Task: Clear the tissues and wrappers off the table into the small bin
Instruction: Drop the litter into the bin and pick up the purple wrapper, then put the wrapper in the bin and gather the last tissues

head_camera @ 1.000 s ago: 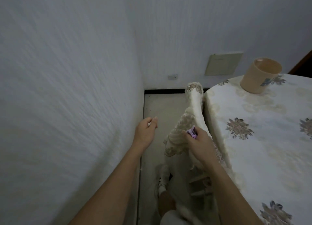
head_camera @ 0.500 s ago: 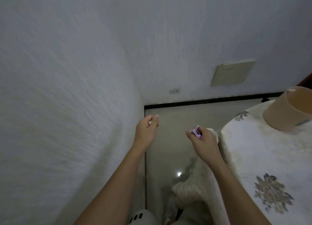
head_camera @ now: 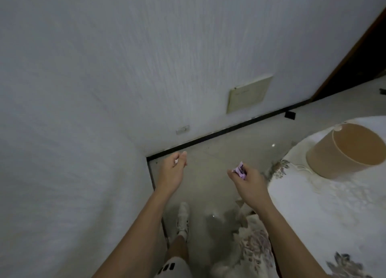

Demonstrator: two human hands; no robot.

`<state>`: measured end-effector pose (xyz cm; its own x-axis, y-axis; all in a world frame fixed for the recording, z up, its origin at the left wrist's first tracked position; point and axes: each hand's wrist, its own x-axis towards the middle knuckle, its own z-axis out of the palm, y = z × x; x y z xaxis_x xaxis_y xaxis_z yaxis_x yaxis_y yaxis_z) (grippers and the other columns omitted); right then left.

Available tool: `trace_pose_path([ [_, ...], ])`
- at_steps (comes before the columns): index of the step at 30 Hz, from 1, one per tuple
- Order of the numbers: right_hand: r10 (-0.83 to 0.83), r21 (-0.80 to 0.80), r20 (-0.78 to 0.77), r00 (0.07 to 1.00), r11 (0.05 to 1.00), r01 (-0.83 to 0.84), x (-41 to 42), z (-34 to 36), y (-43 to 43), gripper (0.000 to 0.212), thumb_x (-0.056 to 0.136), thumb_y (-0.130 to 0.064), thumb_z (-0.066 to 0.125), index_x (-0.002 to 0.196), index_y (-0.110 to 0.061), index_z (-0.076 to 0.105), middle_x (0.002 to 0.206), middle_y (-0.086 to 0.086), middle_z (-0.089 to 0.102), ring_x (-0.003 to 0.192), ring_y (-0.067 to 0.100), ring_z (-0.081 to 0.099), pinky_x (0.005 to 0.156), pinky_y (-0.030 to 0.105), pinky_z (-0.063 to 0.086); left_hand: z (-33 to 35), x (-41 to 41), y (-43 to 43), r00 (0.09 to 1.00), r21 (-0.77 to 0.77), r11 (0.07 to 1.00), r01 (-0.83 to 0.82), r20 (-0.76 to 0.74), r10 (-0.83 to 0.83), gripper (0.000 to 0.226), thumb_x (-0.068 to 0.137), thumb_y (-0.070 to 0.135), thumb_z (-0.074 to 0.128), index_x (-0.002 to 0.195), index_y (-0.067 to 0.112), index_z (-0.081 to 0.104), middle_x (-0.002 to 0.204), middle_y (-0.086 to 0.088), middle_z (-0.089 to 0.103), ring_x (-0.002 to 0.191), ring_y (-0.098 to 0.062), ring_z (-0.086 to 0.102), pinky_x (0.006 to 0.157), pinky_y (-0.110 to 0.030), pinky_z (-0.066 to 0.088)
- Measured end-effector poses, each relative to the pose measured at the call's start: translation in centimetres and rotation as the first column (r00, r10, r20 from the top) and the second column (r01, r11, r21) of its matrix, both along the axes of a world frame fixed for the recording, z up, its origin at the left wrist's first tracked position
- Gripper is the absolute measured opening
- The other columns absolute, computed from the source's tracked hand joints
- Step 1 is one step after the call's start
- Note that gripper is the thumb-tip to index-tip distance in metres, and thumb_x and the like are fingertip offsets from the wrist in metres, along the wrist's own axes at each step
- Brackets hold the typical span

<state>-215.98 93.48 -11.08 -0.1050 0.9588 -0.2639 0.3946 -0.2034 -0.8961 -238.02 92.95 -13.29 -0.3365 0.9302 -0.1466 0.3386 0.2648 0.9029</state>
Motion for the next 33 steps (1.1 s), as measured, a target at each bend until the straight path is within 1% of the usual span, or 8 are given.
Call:
trace_pose_path([
  [4,-0.126,-0.034,-0.009,0.992,0.991,0.126,-1.7,-0.4,5.6,0.037,0.092,-0.017,0.06,0.065,-0.017,0.035,0.06,-0.002,0.036,0.052,0.006,0.032,0.059,0.03,0.032,-0.6,-1.5,7.6,0.992,-0.042,0.991,0.123,-0.002,-0.124,0.04,0.1,0.038,0.046,0.063,0.021,0.047,0.055,0.008,0.042,0.053,-0.011,0.039,0.056,-0.033,0.033],
  [10,-0.321,0.019,0.015,0.947,0.947,0.32,-4.3,0.8,13.1,0.035,0.09,-0.01,0.06,0.072,0.005,0.034,0.066,0.007,0.035,0.054,0.009,0.026,0.047,0.019,0.026,1.3,-3.2,18.6,0.961,0.006,0.961,0.276,0.003,-0.276,0.041,0.1,0.03,0.048,0.061,0.02,0.047,0.055,0.008,0.043,0.053,-0.009,0.04,0.054,-0.029,0.033],
  [16,-0.449,0.044,0.017,0.893,0.893,0.448,-3.8,2.5,17.7,0.035,0.089,-0.011,0.06,0.066,-0.008,0.033,0.062,0.002,0.032,0.052,0.007,0.026,0.047,0.02,0.024,3.0,-2.3,25.9,0.909,0.041,0.909,0.414,0.039,-0.416,0.04,0.1,0.03,0.049,0.061,0.02,0.048,0.045,0.012,0.04,0.045,-0.005,0.035,0.049,-0.028,0.028],
  [20,-0.545,0.036,0.017,0.838,0.838,0.545,-1.3,2.9,19.6,0.038,0.088,-0.016,0.061,0.064,-0.013,0.031,0.06,-0.001,0.03,0.057,0.012,0.027,0.055,0.03,0.026,3.2,1.1,29.5,0.853,0.059,0.855,0.515,0.059,-0.518,0.041,0.099,0.033,0.049,0.059,0.023,0.047,0.049,0.008,0.038,0.047,-0.012,0.033,0.052,-0.03,0.027],
  [26,-0.71,0.107,0.037,0.703,0.703,0.703,5.4,3.9,22.3,0.04,0.087,-0.021,0.06,0.062,-0.017,0.029,0.051,-0.009,0.032,0.053,0.009,0.03,0.054,0.028,0.026,3.5,11.3,34.5,0.695,0.064,0.698,0.713,0.069,-0.716,0.043,0.099,0.034,0.05,0.056,0.025,0.046,0.05,0.005,0.038,0.048,-0.014,0.035,0.053,-0.032,0.029],
  [28,-0.773,0.128,0.034,0.633,0.632,0.765,8.7,3.7,22.7,0.036,0.087,-0.026,0.061,0.063,-0.014,0.038,0.051,-0.01,0.038,0.054,0.011,0.034,0.055,0.029,0.03,3.5,15.6,35.8,0.612,0.047,0.615,0.787,0.059,-0.788,0.042,0.097,0.039,0.049,0.058,0.025,0.046,0.051,0.004,0.038,0.048,-0.014,0.035,0.053,-0.034,0.031],
  [30,-0.828,0.163,0.056,0.557,0.558,0.814,12.0,3.7,22.8,0.033,0.089,-0.026,0.062,0.069,-0.007,0.044,0.056,-0.004,0.041,0.052,0.008,0.036,0.052,0.023,0.029,3.3,20.0,36.8,0.508,0.038,0.51,0.86,0.052,-0.86,0.041,0.095,0.044,0.048,0.059,0.027,0.047,0.049,0.008,0.038,0.047,-0.012,0.034,0.052,-0.034,0.03],
  [33,-0.882,0.218,0.083,0.464,0.47,0.855,16.3,4.1,23.1,0.033,0.09,-0.024,0.061,0.065,-0.015,0.042,0.055,-0.005,0.041,0.05,0.008,0.037,0.047,0.019,0.029,3.6,26.3,38.0,0.386,0.047,0.385,0.922,-0.012,-0.922,0.04,0.099,0.034,0.049,0.061,0.023,0.046,0.05,0.01,0.039,0.049,-0.008,0.035,0.051,-0.029,0.03],
])
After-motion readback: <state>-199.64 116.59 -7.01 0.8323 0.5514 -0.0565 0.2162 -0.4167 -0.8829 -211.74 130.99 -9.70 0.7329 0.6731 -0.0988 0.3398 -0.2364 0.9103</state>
